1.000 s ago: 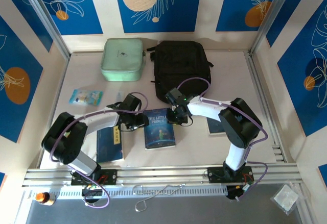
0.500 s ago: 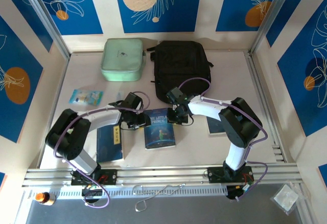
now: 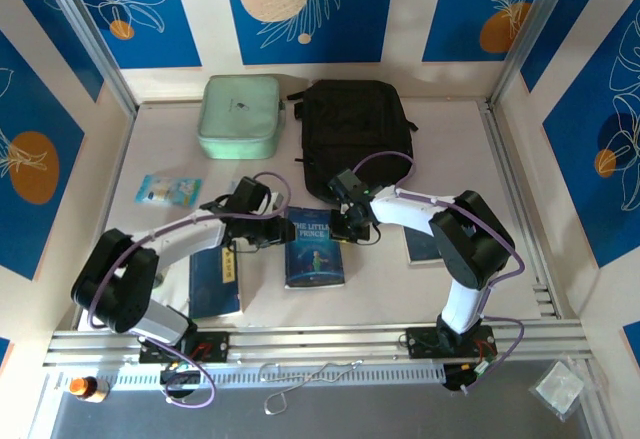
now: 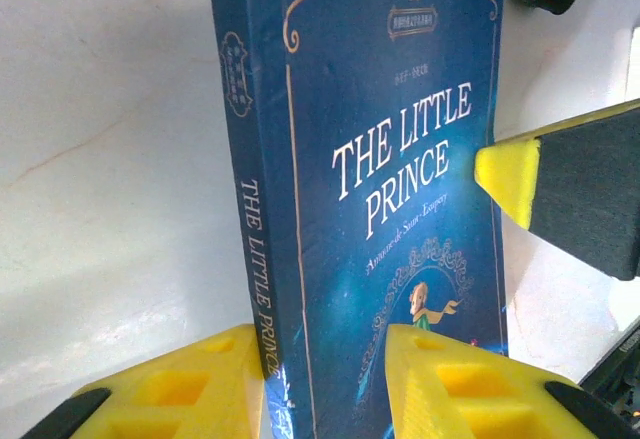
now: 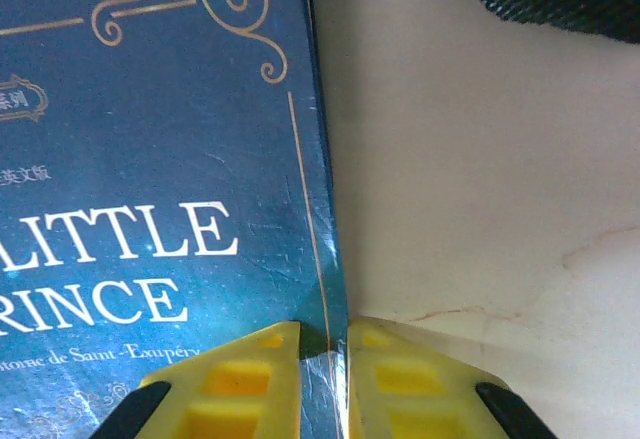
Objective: Pack the student bag
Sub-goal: Pick up the book at the center of the table.
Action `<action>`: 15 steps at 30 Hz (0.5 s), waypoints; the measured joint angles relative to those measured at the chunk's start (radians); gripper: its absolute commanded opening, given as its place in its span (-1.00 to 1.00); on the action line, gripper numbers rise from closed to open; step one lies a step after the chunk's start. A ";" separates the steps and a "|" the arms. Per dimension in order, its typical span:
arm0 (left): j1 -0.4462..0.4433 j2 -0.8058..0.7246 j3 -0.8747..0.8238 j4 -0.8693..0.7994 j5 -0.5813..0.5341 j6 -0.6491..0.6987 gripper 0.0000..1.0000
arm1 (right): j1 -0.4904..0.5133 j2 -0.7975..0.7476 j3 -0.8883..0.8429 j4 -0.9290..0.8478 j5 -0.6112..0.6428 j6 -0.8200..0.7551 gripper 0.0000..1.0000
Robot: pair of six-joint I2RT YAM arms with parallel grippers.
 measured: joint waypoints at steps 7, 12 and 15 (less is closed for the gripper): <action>0.000 0.024 -0.033 0.112 0.056 -0.026 -0.30 | 0.000 0.000 0.000 0.000 0.000 0.008 -0.70; 0.001 0.050 -0.034 0.141 0.069 -0.031 -0.36 | -0.001 -0.001 0.000 0.000 0.002 0.018 -0.68; 0.001 0.055 -0.034 0.159 0.075 -0.042 -0.56 | -0.001 -0.010 -0.012 0.014 0.005 0.024 -0.62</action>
